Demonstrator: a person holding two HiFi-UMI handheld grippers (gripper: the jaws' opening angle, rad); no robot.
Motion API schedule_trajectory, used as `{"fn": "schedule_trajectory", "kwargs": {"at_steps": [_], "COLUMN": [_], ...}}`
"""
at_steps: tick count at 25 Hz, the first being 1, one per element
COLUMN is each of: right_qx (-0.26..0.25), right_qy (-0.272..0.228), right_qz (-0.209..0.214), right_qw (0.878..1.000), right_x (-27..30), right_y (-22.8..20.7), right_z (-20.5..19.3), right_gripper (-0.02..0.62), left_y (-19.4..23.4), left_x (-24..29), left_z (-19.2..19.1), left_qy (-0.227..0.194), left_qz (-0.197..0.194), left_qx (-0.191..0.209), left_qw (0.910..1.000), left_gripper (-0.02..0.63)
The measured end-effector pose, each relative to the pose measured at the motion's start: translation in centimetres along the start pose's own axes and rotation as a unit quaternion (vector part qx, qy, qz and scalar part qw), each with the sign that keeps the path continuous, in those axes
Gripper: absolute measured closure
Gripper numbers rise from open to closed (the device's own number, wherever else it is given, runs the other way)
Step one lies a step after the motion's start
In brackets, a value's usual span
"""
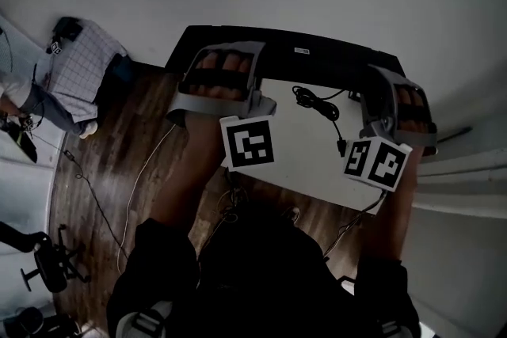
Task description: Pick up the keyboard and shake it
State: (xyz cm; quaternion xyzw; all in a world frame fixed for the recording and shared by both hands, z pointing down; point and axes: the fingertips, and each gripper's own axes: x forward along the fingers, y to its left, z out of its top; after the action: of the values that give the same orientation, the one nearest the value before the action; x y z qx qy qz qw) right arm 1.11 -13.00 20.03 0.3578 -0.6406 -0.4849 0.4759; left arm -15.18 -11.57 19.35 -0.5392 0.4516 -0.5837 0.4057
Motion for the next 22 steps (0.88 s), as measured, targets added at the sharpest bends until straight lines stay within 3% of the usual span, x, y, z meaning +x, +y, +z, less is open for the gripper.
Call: {"fn": "schedule_trajectory", "kwargs": {"at_steps": [5,9,22], "right_qx": [0.012,0.024,0.089], "right_qy": [0.064,0.092,0.118], "right_qz": [0.042,0.092,0.214], "right_qw": [0.997,0.991,0.966], "right_x": [0.0,3.1,5.2], "right_y": [2.0,6.5,20.6], "right_z": [-1.7,-3.2,-6.1], "right_gripper": [0.506,0.506,0.508], "left_y": [-1.3,-6.5,-19.7], "left_x": [2.1,6.3,9.6], "left_z": [1.8,3.0,5.6], "left_qy": [-0.073,-0.116,-0.140], "left_qz": [-0.028,-0.101,-0.226], "left_qx": [0.012,0.014,0.055], "left_qw": [0.9969,0.9880,0.9626], "left_gripper": [0.532,0.534,0.532]}}
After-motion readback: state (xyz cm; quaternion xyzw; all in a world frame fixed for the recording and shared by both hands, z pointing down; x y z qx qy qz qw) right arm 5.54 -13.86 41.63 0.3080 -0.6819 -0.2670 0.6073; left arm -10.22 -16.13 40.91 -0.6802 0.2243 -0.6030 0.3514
